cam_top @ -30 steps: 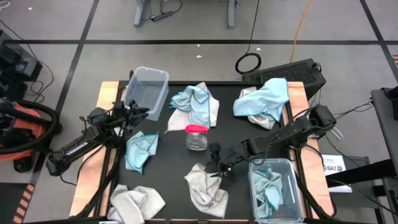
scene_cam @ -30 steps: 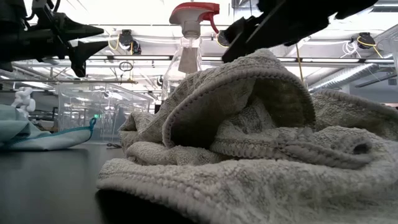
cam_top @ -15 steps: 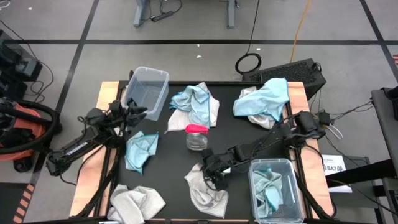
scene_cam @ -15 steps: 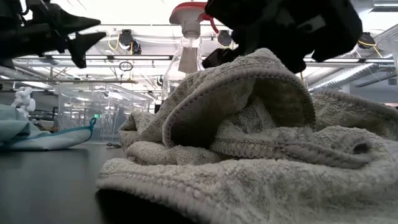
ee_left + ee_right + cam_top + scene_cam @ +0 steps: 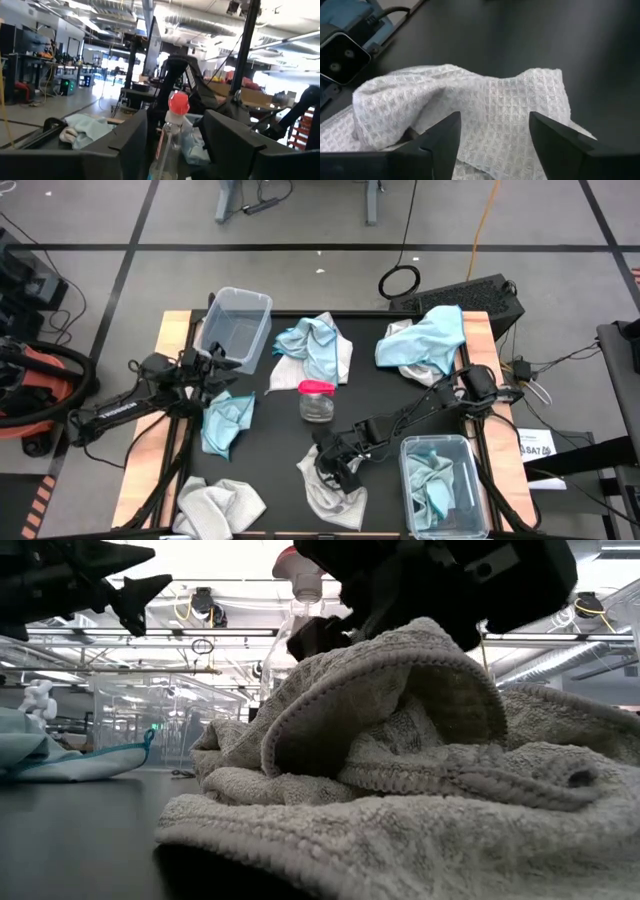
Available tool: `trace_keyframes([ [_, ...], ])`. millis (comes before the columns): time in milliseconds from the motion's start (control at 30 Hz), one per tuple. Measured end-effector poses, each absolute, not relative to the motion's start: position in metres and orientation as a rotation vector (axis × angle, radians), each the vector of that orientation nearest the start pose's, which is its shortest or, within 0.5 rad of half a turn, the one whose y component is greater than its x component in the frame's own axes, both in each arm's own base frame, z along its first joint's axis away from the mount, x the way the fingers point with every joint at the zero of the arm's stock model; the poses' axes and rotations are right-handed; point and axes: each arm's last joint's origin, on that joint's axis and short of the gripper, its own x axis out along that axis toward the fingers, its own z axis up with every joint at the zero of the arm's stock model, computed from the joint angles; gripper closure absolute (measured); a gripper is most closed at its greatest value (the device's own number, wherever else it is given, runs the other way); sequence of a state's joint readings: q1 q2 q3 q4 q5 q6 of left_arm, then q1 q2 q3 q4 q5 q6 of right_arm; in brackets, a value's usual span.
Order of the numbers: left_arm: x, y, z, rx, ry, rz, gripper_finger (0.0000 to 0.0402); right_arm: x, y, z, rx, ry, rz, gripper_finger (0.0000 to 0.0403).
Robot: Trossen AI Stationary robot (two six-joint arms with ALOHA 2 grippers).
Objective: Sort microfiber towel by color & place in baskets
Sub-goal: Put the bottom right gray towel into the left transparent bin
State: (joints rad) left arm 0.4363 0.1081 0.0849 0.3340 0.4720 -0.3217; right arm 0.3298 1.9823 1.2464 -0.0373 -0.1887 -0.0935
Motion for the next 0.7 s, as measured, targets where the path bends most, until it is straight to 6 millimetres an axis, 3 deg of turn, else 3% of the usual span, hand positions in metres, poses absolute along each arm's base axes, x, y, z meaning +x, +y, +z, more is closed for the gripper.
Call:
trace_keyframes([
  [200,0.099,0.023,0.212,-0.194,-0.233,-0.125,0.0166,0.390,0.144,0.157,-0.127,0.778,0.529,0.0099],
  [367,0.108,0.017,0.209,-0.177,-0.193,-0.181,0.0164,0.380,0.155,0.153,-0.212,0.829,0.582,0.0056],
  [700,0.127,0.006,0.212,-0.116,-0.209,-0.215,0.0164,0.374,0.163,0.148,-0.310,0.859,0.584,0.0049],
])
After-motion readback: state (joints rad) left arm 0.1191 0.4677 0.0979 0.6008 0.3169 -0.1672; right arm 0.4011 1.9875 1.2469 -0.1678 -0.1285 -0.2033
